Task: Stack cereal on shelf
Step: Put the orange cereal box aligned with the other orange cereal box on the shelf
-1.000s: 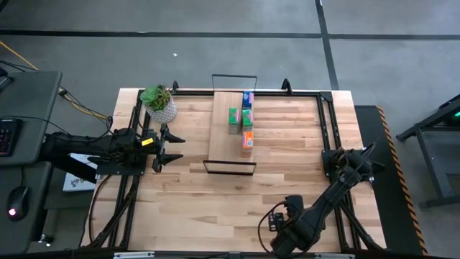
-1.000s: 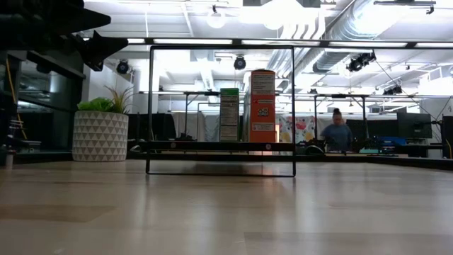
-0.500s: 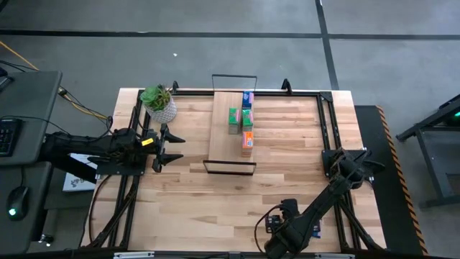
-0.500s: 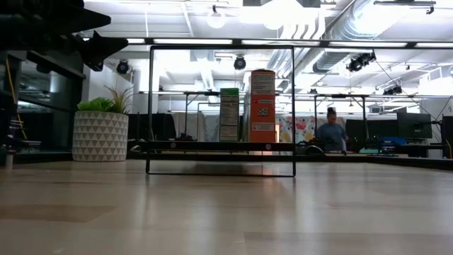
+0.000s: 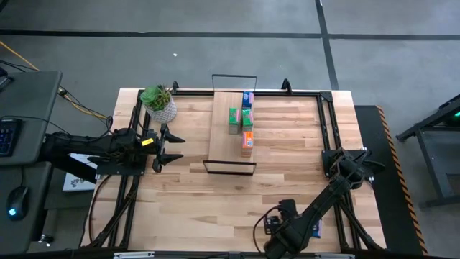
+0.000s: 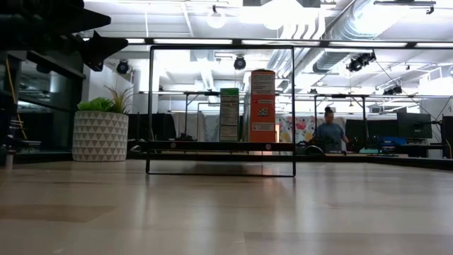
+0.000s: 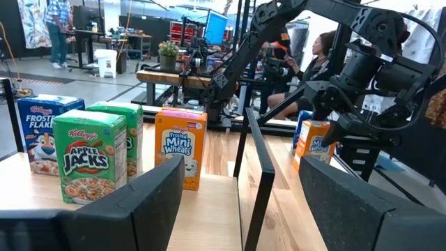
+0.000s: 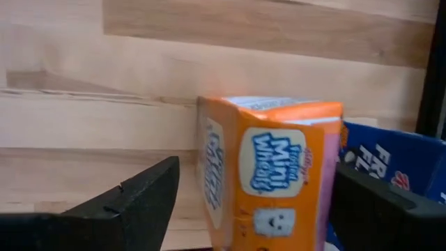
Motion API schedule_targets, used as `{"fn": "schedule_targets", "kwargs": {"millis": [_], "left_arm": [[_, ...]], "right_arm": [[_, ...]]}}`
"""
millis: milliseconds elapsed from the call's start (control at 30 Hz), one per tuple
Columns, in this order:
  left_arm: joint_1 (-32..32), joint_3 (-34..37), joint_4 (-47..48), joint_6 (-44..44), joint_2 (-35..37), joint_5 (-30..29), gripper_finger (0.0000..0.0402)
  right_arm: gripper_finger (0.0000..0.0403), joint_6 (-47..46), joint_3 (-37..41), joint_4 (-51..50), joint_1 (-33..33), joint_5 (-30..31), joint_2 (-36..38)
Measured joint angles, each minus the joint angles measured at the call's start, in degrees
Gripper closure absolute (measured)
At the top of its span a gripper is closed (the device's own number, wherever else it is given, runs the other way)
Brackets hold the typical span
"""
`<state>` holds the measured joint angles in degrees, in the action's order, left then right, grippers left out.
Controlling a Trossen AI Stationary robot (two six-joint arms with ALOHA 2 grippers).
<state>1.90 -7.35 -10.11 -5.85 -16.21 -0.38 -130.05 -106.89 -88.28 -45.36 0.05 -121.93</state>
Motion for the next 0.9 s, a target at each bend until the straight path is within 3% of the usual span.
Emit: {"fn": "schedule_targets", "kwargs": {"millis": [167,500,733,833,900], "left_arm": [[0.0,0.0,0.0,0.0,0.0,0.0,0.0126],[0.0,0.0,0.0,0.0,0.0,0.0,0.0126],[0.0,0.0,0.0,0.0,0.0,0.0,0.0126],[0.0,0.0,0.0,0.0,0.0,0.0,0.0126],[0.0,0.0,0.0,0.0,0.0,0.0,0.0126]], "right_arm": [[0.0121,-0.1,0.0,-0.2,0.0,-0.5,0.0],[0.0232,0.4,0.0,-0.8,0.0,-0.5,0.0],[0.0261,8.3,-2.9,-0.4,0.0,-0.4,0.0],[0.0262,14.0,-7.6,0.7,0.0,3.7,0.0],[0.0262,18.9,-11.6,3.2,-0.1,11.4,0.0]]}}
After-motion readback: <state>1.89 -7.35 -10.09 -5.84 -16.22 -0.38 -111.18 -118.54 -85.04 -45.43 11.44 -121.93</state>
